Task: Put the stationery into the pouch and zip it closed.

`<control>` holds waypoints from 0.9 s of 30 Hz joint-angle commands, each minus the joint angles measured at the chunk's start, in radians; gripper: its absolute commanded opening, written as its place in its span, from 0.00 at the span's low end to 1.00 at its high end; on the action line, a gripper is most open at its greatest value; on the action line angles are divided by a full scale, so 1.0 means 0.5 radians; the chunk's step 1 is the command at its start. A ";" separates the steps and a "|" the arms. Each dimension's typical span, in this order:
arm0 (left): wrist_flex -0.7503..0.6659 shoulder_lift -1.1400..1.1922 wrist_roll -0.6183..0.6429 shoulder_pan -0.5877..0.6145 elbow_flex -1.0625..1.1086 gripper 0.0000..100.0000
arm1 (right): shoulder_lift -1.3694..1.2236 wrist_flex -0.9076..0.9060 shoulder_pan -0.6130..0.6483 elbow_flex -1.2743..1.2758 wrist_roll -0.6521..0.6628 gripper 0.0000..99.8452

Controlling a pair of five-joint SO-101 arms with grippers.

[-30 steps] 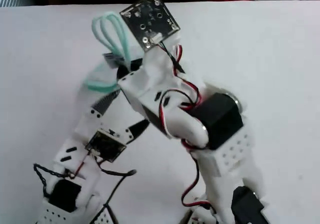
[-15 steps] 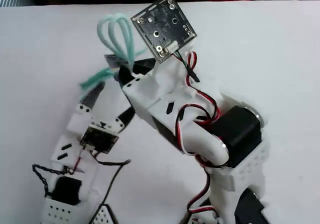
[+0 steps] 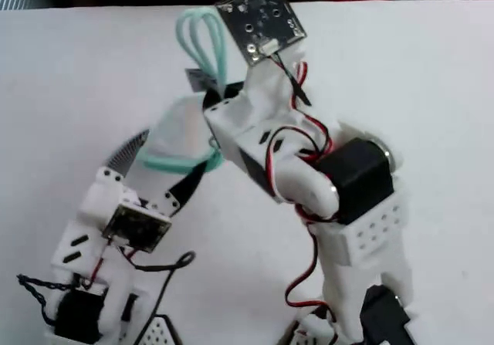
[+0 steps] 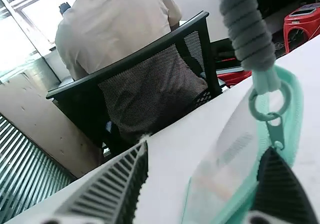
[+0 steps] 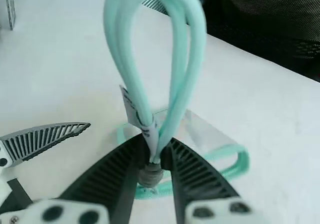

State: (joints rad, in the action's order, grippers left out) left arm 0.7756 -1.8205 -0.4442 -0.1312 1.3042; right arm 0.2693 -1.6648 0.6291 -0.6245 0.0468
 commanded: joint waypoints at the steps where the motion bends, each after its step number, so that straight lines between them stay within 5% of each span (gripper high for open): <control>1: -0.012 -0.005 -0.034 0.051 -0.077 0.34 | 0.044 0.020 -0.017 -0.015 -0.009 0.02; 8: -0.080 -0.005 -0.040 -0.127 0.245 0.34 | 0.035 0.057 -0.011 -0.114 -0.015 0.02; 20: -0.012 -0.008 -0.028 -0.235 0.046 0.34 | -0.060 0.161 0.075 -0.187 -0.015 0.02; 27: -0.491 -0.008 -0.040 -0.216 0.457 0.34 | -0.127 0.066 0.210 -0.393 -0.089 0.02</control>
State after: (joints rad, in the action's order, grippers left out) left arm 0.6728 -1.8267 -0.4534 -0.2355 1.4346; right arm 0.2079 -1.6187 0.6997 -0.7288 0.0161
